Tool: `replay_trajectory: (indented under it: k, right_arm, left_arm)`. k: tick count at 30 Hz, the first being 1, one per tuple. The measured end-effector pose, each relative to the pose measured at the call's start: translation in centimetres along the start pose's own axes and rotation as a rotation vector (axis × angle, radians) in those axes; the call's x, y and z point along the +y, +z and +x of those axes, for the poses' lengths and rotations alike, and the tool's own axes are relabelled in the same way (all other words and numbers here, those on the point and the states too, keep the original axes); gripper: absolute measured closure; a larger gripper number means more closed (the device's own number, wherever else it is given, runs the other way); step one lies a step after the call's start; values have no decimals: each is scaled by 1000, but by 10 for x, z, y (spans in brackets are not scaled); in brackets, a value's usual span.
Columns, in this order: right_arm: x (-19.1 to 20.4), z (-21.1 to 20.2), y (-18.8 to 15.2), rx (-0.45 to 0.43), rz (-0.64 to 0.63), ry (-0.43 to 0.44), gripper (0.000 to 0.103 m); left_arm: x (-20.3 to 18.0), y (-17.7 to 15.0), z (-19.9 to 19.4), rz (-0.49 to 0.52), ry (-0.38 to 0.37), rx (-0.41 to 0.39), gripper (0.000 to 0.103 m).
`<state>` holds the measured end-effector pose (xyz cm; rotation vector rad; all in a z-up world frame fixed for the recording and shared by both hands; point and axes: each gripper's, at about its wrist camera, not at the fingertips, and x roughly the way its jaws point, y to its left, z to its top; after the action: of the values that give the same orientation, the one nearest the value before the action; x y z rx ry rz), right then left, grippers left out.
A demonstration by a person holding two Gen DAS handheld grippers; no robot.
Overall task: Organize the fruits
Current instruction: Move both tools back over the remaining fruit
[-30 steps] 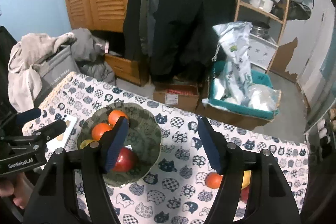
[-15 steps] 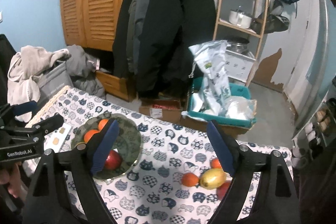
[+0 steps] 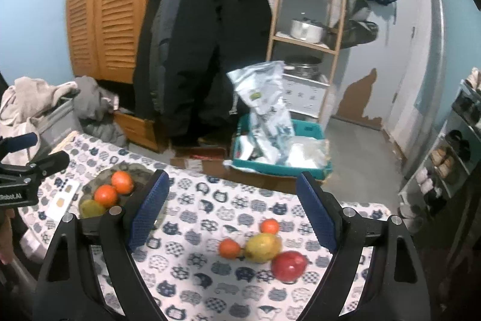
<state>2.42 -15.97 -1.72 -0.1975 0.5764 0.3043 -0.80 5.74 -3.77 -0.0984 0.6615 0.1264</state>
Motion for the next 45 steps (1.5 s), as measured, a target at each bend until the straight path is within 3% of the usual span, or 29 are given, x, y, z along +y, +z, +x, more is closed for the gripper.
replay_trajectory:
  k: [20, 34, 45]
  right_arm:
    - [-83, -11, -35, 41, 116, -115, 17]
    - [-112, 42, -74, 225, 176, -95, 17]
    - [-130, 92, -113, 381, 231, -92, 17]
  left_arm:
    - [-75, 3, 19, 109, -82, 39, 2]
    - [-109, -21, 81, 168, -90, 152, 2]
    - [-122, -52, 141, 193, -84, 300, 2]
